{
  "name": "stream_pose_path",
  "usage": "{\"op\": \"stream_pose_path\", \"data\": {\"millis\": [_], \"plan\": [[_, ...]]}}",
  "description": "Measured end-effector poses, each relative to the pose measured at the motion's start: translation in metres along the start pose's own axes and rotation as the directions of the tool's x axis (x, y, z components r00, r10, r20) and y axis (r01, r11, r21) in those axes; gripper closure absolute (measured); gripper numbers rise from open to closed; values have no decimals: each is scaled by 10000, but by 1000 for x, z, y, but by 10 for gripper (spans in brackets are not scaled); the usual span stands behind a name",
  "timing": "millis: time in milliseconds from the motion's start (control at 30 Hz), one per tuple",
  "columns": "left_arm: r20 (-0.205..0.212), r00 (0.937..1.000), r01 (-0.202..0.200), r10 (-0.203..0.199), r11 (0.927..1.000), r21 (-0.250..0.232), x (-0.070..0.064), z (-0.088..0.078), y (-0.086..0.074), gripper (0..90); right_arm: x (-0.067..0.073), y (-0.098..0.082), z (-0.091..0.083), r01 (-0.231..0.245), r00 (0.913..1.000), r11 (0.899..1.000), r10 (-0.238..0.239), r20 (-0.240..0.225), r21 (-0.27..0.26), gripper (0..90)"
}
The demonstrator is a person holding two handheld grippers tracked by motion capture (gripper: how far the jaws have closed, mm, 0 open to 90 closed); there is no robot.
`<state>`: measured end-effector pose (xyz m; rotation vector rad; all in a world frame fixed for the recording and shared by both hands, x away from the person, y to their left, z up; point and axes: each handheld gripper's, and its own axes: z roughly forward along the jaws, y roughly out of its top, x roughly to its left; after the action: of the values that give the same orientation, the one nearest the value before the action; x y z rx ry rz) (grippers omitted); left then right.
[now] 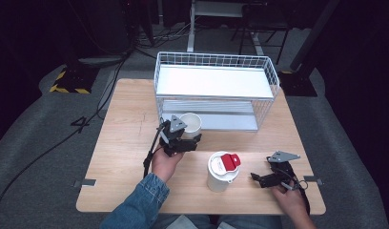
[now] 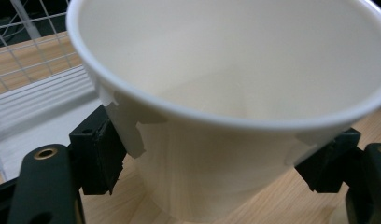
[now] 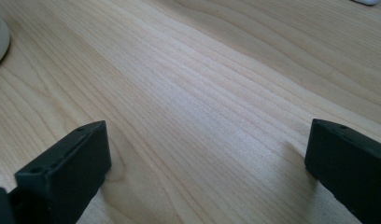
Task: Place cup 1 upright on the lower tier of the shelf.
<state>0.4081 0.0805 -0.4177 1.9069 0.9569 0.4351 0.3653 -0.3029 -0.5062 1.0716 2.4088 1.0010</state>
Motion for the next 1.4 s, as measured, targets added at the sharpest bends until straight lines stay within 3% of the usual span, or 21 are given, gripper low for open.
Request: {"op": "stream_pose_path", "data": {"millis": [200, 467, 900, 1267, 1400], "plan": [[90, 9999, 103, -101, 9998, -171, 0, 10, 10, 220, 0, 0, 0, 5, 10000, 10000, -5, 3, 1, 4], [63, 9997, 244, -244, 9997, 41, 4, 31, 16, 220, 0, 0, 0, 2, 10000, 10000, -2, 2, 0, 4], [-512, 9983, 250, -289, 9968, -758, 9, 55, 21, 220, 0, 0, 0, -2, 10000, 10000, 2, 2, -1, 4], [-790, 9964, 278, -321, 9981, -549, 16, 77, 32, 220, 0, 0, 0, 2, 10000, 10000, -2, 1, 1, 4], [-956, 9940, 470, -528, 9970, -615, 20, 86, 32, 220, 0, 0, 0, 10, 10000, 10000, -10, 3, -2, 4]]}}
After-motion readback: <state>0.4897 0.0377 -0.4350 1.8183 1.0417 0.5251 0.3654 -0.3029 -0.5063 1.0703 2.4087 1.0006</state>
